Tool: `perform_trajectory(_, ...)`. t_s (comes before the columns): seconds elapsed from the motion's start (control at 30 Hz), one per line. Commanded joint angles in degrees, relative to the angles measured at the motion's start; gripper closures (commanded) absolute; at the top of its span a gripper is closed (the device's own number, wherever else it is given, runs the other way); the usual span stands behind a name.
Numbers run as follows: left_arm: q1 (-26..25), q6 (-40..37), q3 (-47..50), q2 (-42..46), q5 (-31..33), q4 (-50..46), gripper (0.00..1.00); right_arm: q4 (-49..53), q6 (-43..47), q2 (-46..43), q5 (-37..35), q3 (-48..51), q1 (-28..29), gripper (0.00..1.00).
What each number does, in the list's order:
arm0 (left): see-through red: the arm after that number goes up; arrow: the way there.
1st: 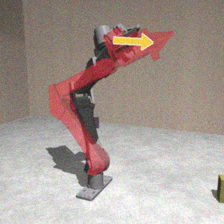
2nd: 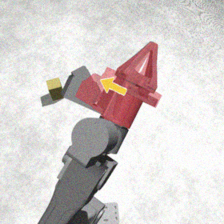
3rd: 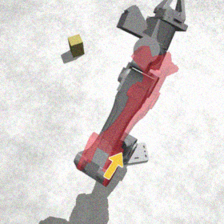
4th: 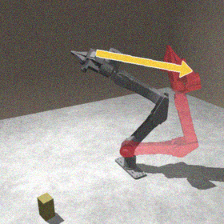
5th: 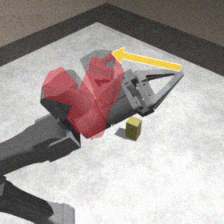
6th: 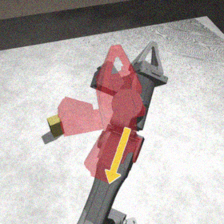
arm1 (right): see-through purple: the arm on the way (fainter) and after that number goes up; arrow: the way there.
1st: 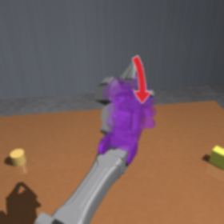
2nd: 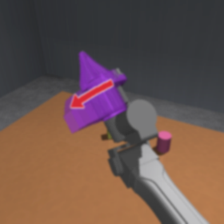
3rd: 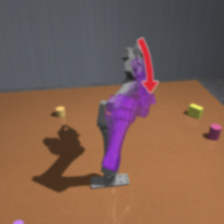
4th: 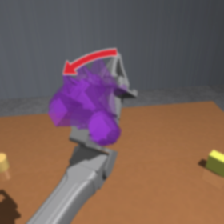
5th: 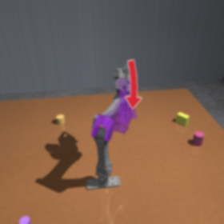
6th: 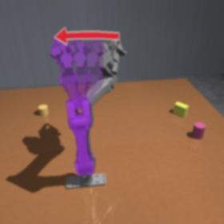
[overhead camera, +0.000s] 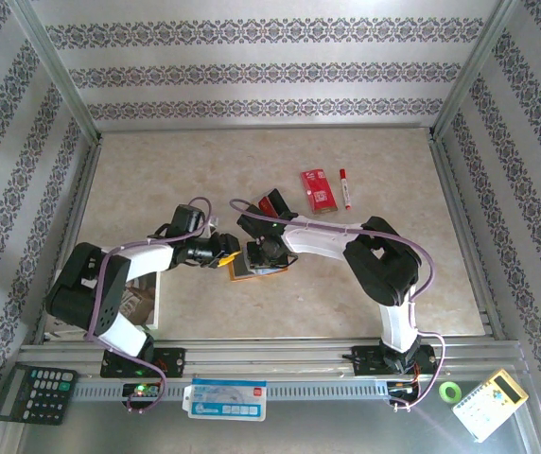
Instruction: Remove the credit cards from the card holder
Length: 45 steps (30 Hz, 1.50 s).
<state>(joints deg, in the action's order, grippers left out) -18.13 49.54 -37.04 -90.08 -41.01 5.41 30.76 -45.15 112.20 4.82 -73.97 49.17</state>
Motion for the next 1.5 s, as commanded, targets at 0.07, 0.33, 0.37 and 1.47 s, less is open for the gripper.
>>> perform_trajectory(0.07,-0.94,-3.88,-1.84,-1.97,0.94,-3.75,0.58,0.87,-0.91,-0.43,-1.11,2.41,-0.73,0.76)
perform_trajectory(0.33,-0.91,-8.24,-2.56,-1.86,4.55,-10.51,0.58,1.29,0.41,-7.92,-12.0,5.08,-0.92,0.72)
perform_trajectory(0.37,-0.92,-8.22,-2.75,-1.76,4.44,-10.58,0.58,1.94,-0.03,-8.49,-13.49,5.37,-1.0,0.72)
perform_trajectory(1.47,-12.3,2.71,-14.26,-13.75,0.54,5.86,0.64,-11.7,-2.88,-26.75,-19.67,19.12,-1.62,0.69)
